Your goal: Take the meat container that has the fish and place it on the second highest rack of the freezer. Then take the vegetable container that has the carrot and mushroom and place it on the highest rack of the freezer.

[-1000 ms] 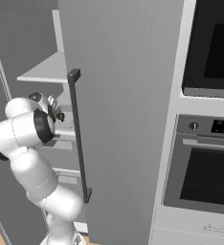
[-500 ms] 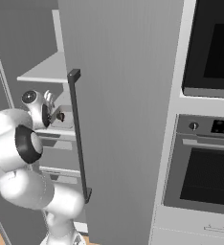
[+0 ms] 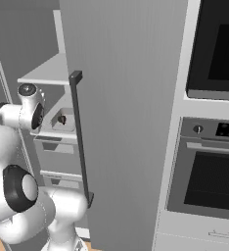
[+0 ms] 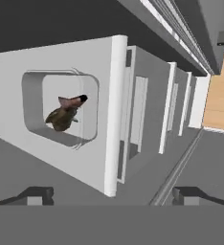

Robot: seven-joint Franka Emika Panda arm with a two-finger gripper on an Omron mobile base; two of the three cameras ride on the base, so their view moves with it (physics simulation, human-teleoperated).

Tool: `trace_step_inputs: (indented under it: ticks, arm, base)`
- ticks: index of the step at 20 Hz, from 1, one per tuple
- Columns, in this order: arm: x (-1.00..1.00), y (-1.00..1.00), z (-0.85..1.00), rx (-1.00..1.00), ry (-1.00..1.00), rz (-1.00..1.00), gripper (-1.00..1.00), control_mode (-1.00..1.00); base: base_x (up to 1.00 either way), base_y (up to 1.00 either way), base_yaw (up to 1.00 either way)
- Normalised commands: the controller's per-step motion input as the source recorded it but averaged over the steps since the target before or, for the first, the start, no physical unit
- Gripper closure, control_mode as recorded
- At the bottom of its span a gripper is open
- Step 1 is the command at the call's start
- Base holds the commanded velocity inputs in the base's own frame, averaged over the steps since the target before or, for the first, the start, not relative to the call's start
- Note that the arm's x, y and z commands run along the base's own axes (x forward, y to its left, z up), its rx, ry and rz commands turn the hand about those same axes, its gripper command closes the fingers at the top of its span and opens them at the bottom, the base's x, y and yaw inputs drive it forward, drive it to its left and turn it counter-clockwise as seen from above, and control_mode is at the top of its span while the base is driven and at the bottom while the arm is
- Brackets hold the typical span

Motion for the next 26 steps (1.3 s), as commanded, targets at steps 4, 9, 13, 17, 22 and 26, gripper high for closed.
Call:
trace_step_inputs:
  ticks: [4, 9, 13, 17, 22, 26]
  arm:
    - [-0.98, -0.01, 0.0, -0.02, 0.26, 0.22, -1.0, -1.0]
    - [-1.0, -0.2, 0.01, -0.11, 0.22, 0.28, -1.0, -1.0]
    - [-0.8, -0.47, 0.36, -0.27, 0.08, 0.39, -1.0, -1.0]
    - [-0.79, -0.33, 0.72, -0.31, 0.0, 0.48, -1.0, -1.0]
    - [-0.84, -0.58, 0.74, -0.19, -0.11, 0.45, -1.0, -1.0]
    - [-0.84, -0.86, 0.7, -0.09, -0.16, 0.39, -1.0, -1.0]
  base:
    - [0.0, 0.0, 0.0]
    - [0.0, 0.0, 0.0]
    - [0.0, 0.0, 0.0]
    - [0.0, 0.0, 0.0]
    - [0.0, 0.0, 0.0]
    - [0.0, 0.0, 0.0]
